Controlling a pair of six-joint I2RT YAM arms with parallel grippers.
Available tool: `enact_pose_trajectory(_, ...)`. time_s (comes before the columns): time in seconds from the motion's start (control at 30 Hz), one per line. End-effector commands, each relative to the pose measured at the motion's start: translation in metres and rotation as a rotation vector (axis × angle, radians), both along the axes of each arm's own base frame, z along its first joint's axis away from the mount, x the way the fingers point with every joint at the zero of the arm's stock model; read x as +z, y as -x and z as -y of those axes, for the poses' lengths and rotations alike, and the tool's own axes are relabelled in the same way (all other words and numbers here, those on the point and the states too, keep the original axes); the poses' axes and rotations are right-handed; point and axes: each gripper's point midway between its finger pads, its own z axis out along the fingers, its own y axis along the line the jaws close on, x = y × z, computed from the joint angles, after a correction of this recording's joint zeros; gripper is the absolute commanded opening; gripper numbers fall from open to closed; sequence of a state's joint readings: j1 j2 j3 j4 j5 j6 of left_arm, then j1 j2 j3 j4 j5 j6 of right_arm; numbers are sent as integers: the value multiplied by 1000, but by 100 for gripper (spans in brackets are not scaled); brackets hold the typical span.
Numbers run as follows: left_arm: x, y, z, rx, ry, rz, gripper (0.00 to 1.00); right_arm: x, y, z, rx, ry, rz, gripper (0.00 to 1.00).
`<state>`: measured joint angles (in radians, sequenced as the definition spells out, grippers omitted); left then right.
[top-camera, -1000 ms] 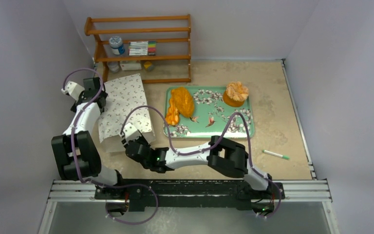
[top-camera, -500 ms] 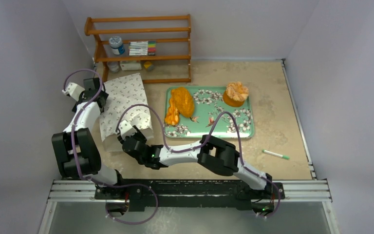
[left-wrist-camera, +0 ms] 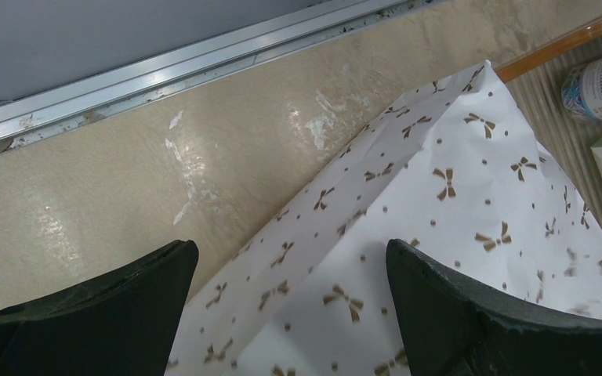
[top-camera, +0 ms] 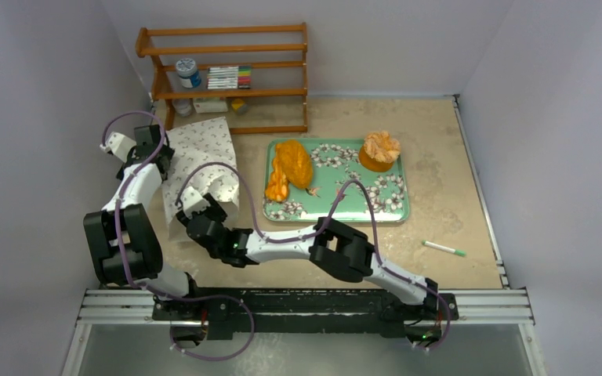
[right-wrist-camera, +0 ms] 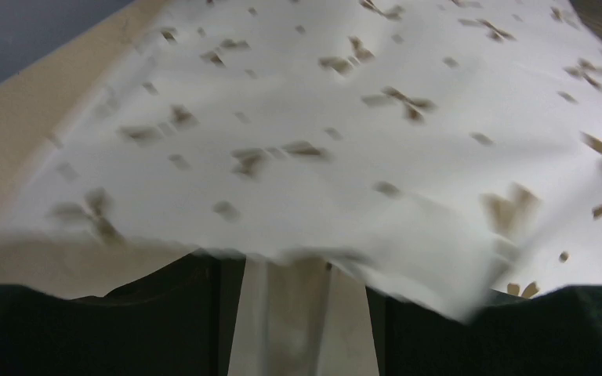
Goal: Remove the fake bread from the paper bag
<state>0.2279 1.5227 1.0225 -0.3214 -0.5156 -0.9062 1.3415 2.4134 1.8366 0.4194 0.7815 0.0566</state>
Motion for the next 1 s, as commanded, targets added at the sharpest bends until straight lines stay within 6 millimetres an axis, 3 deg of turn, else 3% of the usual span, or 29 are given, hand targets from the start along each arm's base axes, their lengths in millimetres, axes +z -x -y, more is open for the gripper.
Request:
enact_pose_trajectory(0.0, 3, -7, -3, 8, 2, 37, 92, 34, -21, -4, -66, -63, 40, 58)
enact_pose_trajectory(0.3, 0, -7, -3, 10, 6, 36, 92, 31, -40, 2, -79, -61, 7, 55)
enact_pose_trajectory(0.43, 0, -8, -4, 10, 4, 34, 92, 19, -27, 7, -36, -44, -52, 58)
enact_pose_trajectory(0.57, -3, -8, -3, 10, 9, 32, 92, 2, -12, 4, 44, -43, -118, 77)
enact_pose_trajectory(0.97, -9, -5, -3, 9, 6, 19, 92, -38, -2, -10, 90, -6, -192, 76)
